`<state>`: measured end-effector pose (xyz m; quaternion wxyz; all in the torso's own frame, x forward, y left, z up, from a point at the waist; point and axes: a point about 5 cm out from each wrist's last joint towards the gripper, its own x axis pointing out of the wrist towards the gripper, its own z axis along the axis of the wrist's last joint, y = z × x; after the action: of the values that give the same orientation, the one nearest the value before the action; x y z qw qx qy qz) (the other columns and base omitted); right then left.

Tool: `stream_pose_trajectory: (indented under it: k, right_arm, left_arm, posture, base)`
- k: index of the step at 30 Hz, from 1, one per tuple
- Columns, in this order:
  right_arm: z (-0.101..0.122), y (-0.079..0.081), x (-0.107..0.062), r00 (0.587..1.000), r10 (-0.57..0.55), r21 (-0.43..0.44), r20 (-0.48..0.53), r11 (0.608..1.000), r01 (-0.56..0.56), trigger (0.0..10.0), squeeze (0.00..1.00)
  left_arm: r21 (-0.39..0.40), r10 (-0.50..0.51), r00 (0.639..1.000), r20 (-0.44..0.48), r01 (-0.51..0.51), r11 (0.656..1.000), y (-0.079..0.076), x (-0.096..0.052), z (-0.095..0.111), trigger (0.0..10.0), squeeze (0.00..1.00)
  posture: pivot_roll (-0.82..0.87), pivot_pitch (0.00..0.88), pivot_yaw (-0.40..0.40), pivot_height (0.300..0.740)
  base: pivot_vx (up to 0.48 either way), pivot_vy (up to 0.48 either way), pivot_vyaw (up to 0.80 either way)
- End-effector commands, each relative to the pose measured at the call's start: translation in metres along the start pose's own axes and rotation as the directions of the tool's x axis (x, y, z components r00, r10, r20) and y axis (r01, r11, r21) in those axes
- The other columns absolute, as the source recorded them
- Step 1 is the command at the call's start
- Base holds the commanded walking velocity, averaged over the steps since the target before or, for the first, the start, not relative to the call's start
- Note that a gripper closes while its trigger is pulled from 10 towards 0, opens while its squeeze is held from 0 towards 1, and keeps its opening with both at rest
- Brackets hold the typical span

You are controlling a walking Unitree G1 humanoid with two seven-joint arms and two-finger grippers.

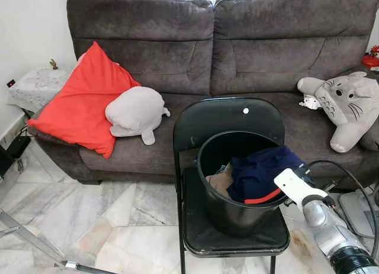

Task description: Hang hanger

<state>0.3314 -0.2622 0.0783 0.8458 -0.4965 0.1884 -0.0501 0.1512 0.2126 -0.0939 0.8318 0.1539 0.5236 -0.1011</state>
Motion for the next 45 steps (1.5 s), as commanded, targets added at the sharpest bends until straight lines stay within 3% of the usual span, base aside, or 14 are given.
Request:
stream_pose_trajectory:
  k: [1, 4, 7, 12, 14, 16, 17, 18, 21, 28, 33, 36, 40, 45]
  right_arm:
    - [0.0, 0.001, 0.001, 1.0, 0.008, -0.001, -0.004, 1.0, -0.008, 0.0, 0.0]
    - [0.002, -0.001, 0.002, 1.0, -0.012, 0.077, 0.006, 0.997, 0.011, 0.0, 0.0]
    - [0.015, -0.005, 0.002, 0.998, -0.047, 0.35, 0.038, 0.936, 0.031, 0.0, 0.0]
    - [0.069, -0.013, -0.025, 0.97, -0.189, 0.849, 0.154, 0.527, -0.032, 0.0, 0.0]
    - [0.081, -0.005, -0.039, 0.969, -0.186, 0.887, 0.162, 0.458, -0.06, 0.0, 0.0]
    - [0.085, 0.002, -0.048, 0.971, -0.161, 0.887, 0.176, 0.454, -0.086, 0.0, 0.0]
    - [0.087, 0.005, -0.052, 0.969, -0.141, 0.883, 0.203, 0.454, -0.119, 8.5, 0.0]
    - [0.088, 0.004, -0.053, 0.969, -0.144, 0.887, 0.201, 0.447, -0.117, 10.0, 0.0]
    - [0.093, -0.004, -0.056, 0.968, -0.152, 0.891, 0.199, 0.44, -0.114, 10.0, 0.0]
    - [0.127, -0.021, -0.066, 0.9, -0.238, 0.793, 0.366, 0.586, -0.167, 10.0, 0.0]
    - [0.162, -0.031, -0.082, 0.784, -0.222, 0.694, 0.579, 0.638, -0.333, 10.0, 0.0]
    - [0.188, -0.029, -0.102, 0.647, -0.153, 0.555, 0.747, 0.679, -0.48, 10.0, 0.0]
    - [0.225, -0.018, -0.154, 0.296, 0.003, 0.223, 0.955, 0.652, -0.725, 10.0, 0.0]
    - [0.236, -0.012, -0.185, 0.085, 0.072, 0.03, 0.994, 0.556, -0.831, 10.0, 0.0]
  left_arm:
    - [0.021, 0.006, 1.0, -0.025, -0.006, 1.0, 0.004, -0.001, -0.006, 10.0, 0.0]
    - [0.021, 0.008, 1.0, -0.024, -0.007, 1.0, 0.004, -0.001, -0.006, 10.0, 0.0]
    - [0.02, 0.01, 1.0, -0.022, -0.009, 1.0, 0.004, -0.001, -0.006, 10.0, 0.0]
    - [0.017, 0.016, 1.0, -0.016, -0.016, 1.0, 0.003, -0.001, -0.007, 10.0, 0.0]
    - [0.015, 0.017, 1.0, -0.018, -0.017, 1.0, 0.003, -0.002, -0.008, 10.0, 0.0]
    - [0.009, 0.019, 1.0, -0.02, -0.019, 1.0, 0.002, -0.002, -0.009, 10.0, 0.0]
    - [0.008, 0.019, 1.0, -0.023, -0.019, 1.0, 0.001, -0.002, -0.011, 10.0, 0.0]
    - [0.008, 0.019, 0.999, -0.026, -0.019, 1.0, 0.001, -0.002, -0.012, 10.0, 0.0]
    - [0.008, 0.021, 0.999, -0.035, -0.021, 1.0, 0.003, -0.002, -0.014, 10.0, 0.0]
    - [0.0, 0.025, 0.999, -0.038, -0.025, 1.0, 0.003, -0.003, -0.015, 10.0, 0.0]
    - [-0.024, 0.032, 0.999, -0.031, -0.033, 0.999, 0.002, -0.002, -0.013, 10.0, 0.0]
    - [-0.032, 0.034, 0.999, -0.027, -0.034, 0.999, 0.001, -0.002, -0.012, 10.0, 0.0]
    - [-0.035, 0.034, 0.999, -0.023, -0.035, 0.999, 0.001, -0.001, -0.01, 10.0, 0.0]
    - [-0.036, 0.036, 0.999, -0.022, -0.037, 0.999, 0.001, -0.001, -0.01, 10.0, 0.0]
  posture:
    - [-0.06, 0.084, 0.079, 0.74]
    - [-0.06, 0.083, 0.079, 0.74]
    - [-0.06, 0.081, 0.076, 0.74]
    - [-0.08, 0.074, 0.07, 0.74]
    - [-0.08, 0.067, 0.066, 0.74]
    - [-0.08, 0.054, 0.064, 0.74]
    - [-0.09, 0.043, 0.065, 0.74]
    - [-0.09, 0.038, 0.066, 0.74]
    - [-0.09, 0.02, 0.071, 0.74]
    - [-0.09, 0.0, 0.073, 0.74]
    - [-0.07, 0.017, 0.054, 0.74]
    - [-0.08, 0.024, 0.049, 0.74]
    - [-0.09, 0.033, 0.048, 0.74]
    - [-0.09, 0.038, 0.046, 0.74]
  base:
    - [0.0, 0.0, 0.0]
    - [0.0, 0.0, 0.0]
    - [0.0, 0.0, 0.0]
    - [0.0, 0.0, 0.0]
    - [0.0, 0.0, 0.0]
    - [0.0, 0.0, 0.0]
    - [0.0, 0.0, 0.0]
    - [0.0, 0.0, 0.0]
    - [0.0, 0.0, 0.0]
    - [0.0, 0.0, 0.76]
    - [0.0, 0.0, 0.8]
    - [0.0, 0.0, 0.8]
    - [0.0, 0.0, 0.8]
    - [0.0, 0.0, 0.8]
